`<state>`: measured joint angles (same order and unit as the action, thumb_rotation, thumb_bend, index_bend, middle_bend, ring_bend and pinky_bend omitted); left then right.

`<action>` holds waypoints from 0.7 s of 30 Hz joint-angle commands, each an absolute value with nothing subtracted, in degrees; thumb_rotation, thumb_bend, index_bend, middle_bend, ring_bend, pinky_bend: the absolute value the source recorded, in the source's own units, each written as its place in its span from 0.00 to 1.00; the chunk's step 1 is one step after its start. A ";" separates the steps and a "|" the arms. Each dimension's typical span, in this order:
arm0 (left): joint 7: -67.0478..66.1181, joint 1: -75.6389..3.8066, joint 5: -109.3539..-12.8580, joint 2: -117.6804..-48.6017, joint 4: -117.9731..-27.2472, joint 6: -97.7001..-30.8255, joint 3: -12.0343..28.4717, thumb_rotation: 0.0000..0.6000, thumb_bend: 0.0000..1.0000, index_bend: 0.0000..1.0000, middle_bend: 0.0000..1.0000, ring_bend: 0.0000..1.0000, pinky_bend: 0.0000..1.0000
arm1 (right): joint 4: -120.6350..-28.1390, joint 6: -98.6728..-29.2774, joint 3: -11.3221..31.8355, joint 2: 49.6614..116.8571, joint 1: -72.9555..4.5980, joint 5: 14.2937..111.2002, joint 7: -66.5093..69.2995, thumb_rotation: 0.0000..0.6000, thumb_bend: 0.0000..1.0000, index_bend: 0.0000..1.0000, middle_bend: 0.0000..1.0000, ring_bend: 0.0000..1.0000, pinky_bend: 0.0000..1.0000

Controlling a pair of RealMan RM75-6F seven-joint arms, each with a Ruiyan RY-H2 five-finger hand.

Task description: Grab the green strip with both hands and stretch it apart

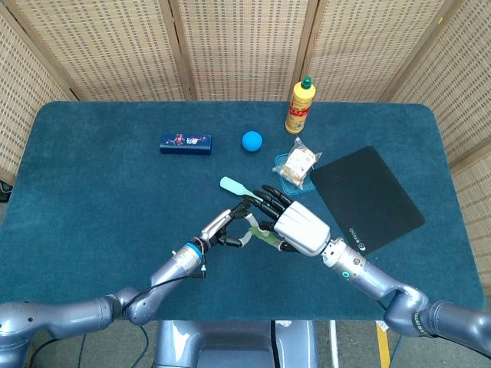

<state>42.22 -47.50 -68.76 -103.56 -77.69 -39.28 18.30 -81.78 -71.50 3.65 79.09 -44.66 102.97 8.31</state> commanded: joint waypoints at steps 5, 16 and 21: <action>41.97 -47.10 -68.49 -103.47 -76.94 -39.56 18.33 1.00 0.53 0.77 0.00 0.00 0.00 | -80.64 -72.81 3.75 79.33 -44.44 103.35 8.20 1.00 0.59 0.81 0.07 0.00 0.00; 42.42 -45.09 -68.55 -100.45 -76.80 -40.34 18.14 1.00 0.53 0.77 0.00 0.00 0.00 | -80.07 -75.02 3.64 78.31 -43.07 103.18 7.27 1.00 0.59 0.82 0.07 0.00 0.00; 43.63 -42.96 -69.24 -96.87 -77.96 -41.31 17.77 1.00 0.53 0.77 0.00 0.00 0.00 | -81.10 -76.35 3.41 76.22 -41.57 102.89 5.64 1.00 0.59 0.82 0.07 0.00 0.00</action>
